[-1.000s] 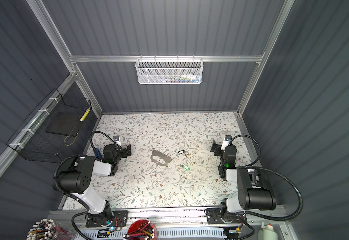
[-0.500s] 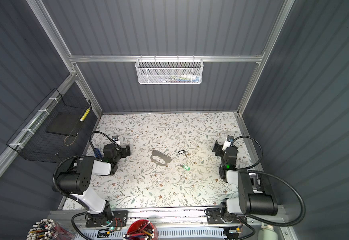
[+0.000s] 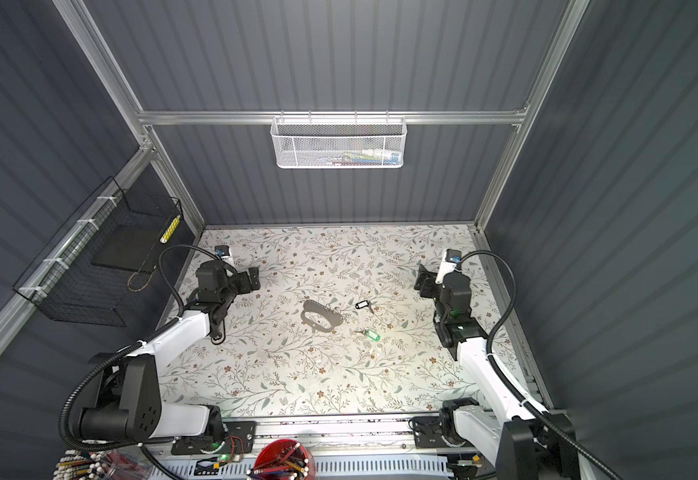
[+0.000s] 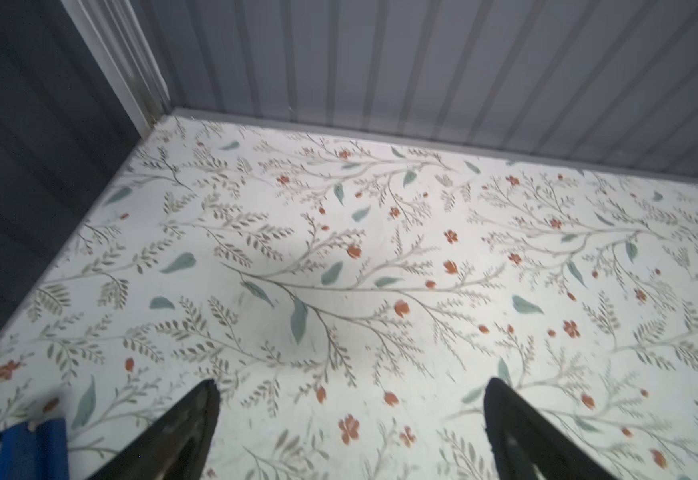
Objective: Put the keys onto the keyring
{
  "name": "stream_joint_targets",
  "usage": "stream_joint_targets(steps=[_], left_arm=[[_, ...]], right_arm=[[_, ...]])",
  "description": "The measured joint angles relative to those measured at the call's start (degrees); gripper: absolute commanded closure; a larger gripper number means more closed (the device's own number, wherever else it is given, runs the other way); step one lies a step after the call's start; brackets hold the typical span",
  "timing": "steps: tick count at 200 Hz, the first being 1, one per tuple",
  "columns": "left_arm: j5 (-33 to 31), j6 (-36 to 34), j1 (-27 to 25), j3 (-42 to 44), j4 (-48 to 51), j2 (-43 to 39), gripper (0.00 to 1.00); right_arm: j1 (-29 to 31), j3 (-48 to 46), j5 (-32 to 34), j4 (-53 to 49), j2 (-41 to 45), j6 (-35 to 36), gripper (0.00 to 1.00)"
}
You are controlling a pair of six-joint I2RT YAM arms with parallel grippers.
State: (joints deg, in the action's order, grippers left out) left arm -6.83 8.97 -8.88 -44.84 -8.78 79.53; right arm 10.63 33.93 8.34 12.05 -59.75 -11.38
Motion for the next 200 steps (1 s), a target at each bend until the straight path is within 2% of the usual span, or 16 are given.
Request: stream_joint_targets(steps=[24, 48, 88, 110, 138, 163, 200], left_arm=[[0.3, 2.3, -4.2, -3.9, 9.6, -0.1, 0.04], [2.4, 4.9, -4.9, -4.7, 15.9, -1.2, 0.10], [6.8, 7.8, -4.9, -6.5, 23.6, -1.6, 0.13], [8.7, 8.2, -4.9, -7.8, 25.6, -1.5, 0.13], [9.9, 8.2, -4.9, -8.1, 27.1, -0.8, 0.13], [10.5, 8.2, -4.9, -8.1, 27.7, 0.6, 0.13], [12.0, 8.2, -4.4, -10.6, 29.0, 5.0, 0.11]], right_arm=[[6.8, 3.9, 0.4, -7.5, -1.3, -3.8, 0.24], [13.3, 8.5, 1.7, -11.5, -3.6, -8.0, 0.28], [24.1, 17.5, 4.2, -14.8, -15.8, -12.7, 0.30], [28.3, 18.4, 5.7, -14.3, -21.8, -14.2, 0.29], [31.1, 19.2, 7.1, -14.3, -28.4, -15.2, 0.28], [32.9, 24.4, 7.3, -16.8, -34.4, -14.4, 0.26], [33.5, 31.8, 2.8, -18.3, -39.2, -11.1, 0.29]])
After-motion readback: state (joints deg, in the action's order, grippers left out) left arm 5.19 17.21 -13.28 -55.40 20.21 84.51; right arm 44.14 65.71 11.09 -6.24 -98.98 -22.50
